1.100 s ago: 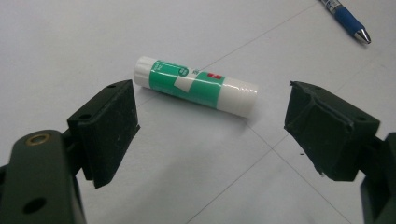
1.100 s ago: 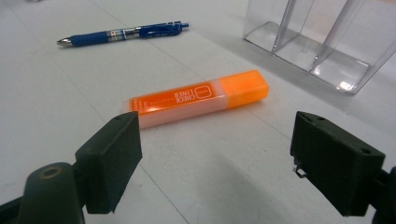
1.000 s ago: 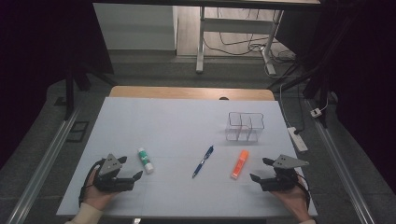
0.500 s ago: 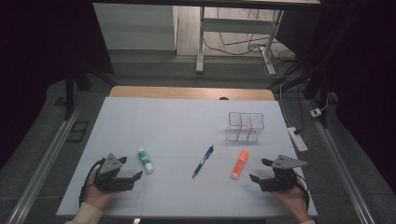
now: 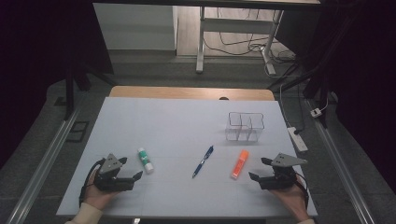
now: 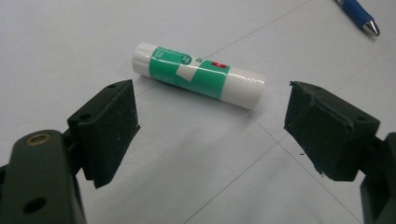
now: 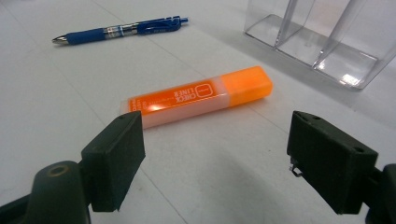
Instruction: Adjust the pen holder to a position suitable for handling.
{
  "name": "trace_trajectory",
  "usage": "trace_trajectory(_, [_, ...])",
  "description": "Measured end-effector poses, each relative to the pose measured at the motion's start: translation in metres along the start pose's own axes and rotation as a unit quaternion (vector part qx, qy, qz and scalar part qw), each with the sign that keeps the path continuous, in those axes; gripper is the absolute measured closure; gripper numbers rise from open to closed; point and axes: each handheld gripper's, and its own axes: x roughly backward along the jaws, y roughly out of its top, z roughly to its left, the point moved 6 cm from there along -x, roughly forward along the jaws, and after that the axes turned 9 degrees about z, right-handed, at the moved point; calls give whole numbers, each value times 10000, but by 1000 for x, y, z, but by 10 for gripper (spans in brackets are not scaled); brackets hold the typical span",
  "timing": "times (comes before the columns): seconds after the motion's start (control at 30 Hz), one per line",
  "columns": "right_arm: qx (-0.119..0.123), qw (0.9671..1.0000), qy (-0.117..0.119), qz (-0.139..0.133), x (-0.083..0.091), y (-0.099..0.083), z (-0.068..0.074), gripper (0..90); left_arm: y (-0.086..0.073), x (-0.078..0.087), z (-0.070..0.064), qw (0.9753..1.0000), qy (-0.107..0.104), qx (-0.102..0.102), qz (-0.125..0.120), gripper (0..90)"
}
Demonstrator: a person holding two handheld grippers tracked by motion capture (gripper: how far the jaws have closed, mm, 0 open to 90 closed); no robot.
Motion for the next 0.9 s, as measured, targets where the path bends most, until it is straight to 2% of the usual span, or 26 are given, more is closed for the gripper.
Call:
trace_trajectory(0.27, [-113, 9998, -167, -71, 4, 10, -9, 199, 0, -2, 0, 10000, -5, 0, 54, 173])
trace_trajectory(0.6, [-370, 9984, -419, -63, 4, 19, -30, 230, -2, -3, 1, 9999, 10, 36, 97, 174])
trace_trajectory(0.77, [-615, 9964, -578, -94, 4, 21, -44, 280, -1, -3, 0, 10000, 7, 35, 88, 176])
trace_trajectory(0.9, [-680, 9949, -739, -17, -1, 21, -51, 317, -1, -4, 0, 9999, 13, 21, 101, 176])
